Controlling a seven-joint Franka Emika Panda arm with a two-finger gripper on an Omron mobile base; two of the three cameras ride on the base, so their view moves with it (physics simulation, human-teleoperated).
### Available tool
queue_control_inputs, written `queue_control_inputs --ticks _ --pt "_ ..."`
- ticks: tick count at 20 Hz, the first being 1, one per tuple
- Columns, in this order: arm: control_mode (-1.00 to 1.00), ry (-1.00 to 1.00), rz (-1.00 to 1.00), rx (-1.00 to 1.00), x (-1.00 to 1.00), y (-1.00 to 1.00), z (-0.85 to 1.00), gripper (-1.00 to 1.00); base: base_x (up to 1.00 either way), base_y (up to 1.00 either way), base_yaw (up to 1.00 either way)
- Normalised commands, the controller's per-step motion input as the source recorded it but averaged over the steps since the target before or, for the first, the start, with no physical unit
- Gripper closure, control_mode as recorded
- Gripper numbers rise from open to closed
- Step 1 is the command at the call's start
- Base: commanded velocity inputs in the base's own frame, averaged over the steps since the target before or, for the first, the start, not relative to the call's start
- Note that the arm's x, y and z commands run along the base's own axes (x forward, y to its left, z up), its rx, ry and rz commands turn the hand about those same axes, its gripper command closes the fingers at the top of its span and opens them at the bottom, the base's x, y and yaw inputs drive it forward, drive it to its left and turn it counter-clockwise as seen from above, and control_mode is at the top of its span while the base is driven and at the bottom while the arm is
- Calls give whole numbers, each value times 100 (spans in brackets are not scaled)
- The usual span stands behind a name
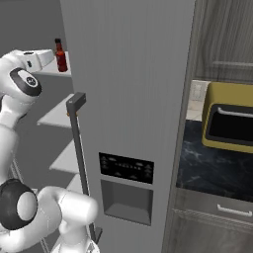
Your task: Place the mayonnaise and condiment bottle from the counter to the top shelf of the fridge. If the existing items in the fridge are on the top shelf, move them to other shelves.
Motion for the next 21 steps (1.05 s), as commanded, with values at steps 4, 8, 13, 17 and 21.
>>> queue_control_inputs --ticks 4,8,13,17,21 --pt "-100 -6 -7 12 -100 -14 19 -100 0 0 0" --pt "-100 0 -4 9 -100 -23 19 -100 0 0 0" --pt "-100 13 0 6 -100 -21 22 -100 0 0 0" --pt "-100 4 0 3 -100 -17 3 -100 0 0 0" --pt "-100 -3 -16 4 -13 -17 0 -100 0 0 0"
